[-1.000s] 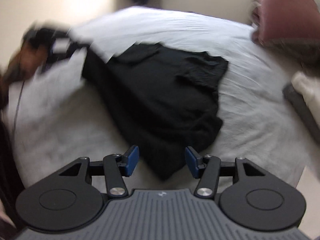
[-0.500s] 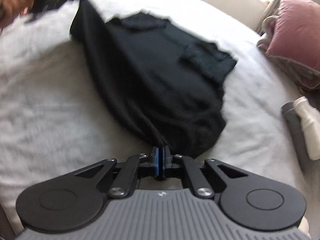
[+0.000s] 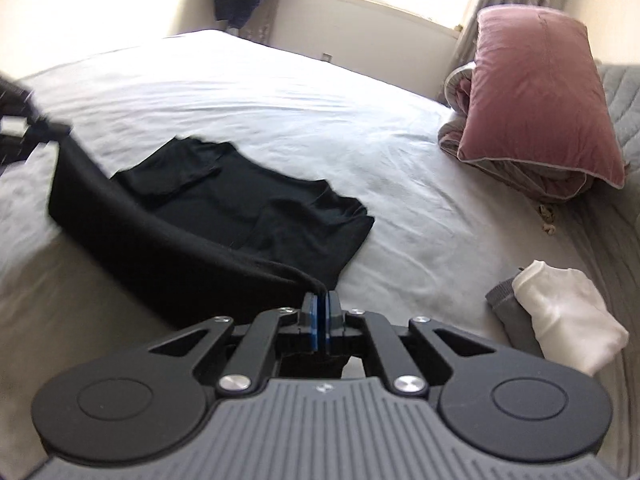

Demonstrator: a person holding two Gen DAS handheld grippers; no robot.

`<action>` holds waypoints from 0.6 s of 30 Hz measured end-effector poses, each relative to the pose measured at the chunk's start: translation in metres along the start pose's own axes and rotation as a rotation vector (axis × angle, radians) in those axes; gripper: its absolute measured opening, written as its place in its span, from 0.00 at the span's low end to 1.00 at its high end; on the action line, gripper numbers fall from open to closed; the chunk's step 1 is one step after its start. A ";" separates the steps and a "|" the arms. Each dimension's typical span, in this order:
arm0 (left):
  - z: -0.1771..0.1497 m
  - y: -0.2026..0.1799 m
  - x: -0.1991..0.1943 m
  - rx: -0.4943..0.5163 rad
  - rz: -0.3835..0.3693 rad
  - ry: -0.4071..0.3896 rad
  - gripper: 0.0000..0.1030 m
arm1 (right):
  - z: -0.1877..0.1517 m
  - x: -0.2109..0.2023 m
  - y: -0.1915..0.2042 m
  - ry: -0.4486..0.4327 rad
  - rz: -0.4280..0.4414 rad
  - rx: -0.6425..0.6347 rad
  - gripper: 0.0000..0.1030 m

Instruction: Fold clothes

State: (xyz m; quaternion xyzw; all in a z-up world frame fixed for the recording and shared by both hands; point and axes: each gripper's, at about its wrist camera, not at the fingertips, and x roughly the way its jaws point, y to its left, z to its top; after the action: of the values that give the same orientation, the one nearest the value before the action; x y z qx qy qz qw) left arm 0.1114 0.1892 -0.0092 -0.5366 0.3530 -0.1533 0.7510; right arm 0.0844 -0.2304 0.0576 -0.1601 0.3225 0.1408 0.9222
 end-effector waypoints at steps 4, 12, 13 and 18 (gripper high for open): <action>0.016 0.007 0.026 -0.031 0.048 0.011 0.05 | 0.014 0.033 -0.019 0.025 0.014 0.068 0.02; 0.038 0.030 0.063 -0.097 0.106 0.004 0.04 | 0.020 0.097 -0.039 0.099 0.038 0.156 0.02; 0.040 0.032 0.066 -0.105 0.106 0.000 0.04 | 0.020 0.104 -0.041 0.104 0.040 0.170 0.02; 0.045 0.043 0.078 -0.131 0.086 -0.029 0.05 | 0.015 0.129 -0.049 0.119 0.051 0.245 0.02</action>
State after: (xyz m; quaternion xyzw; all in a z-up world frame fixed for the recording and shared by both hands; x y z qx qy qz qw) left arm 0.1914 0.1891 -0.0693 -0.5711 0.3741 -0.0897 0.7252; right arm 0.2072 -0.2490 -0.0038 -0.0461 0.3953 0.1142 0.9103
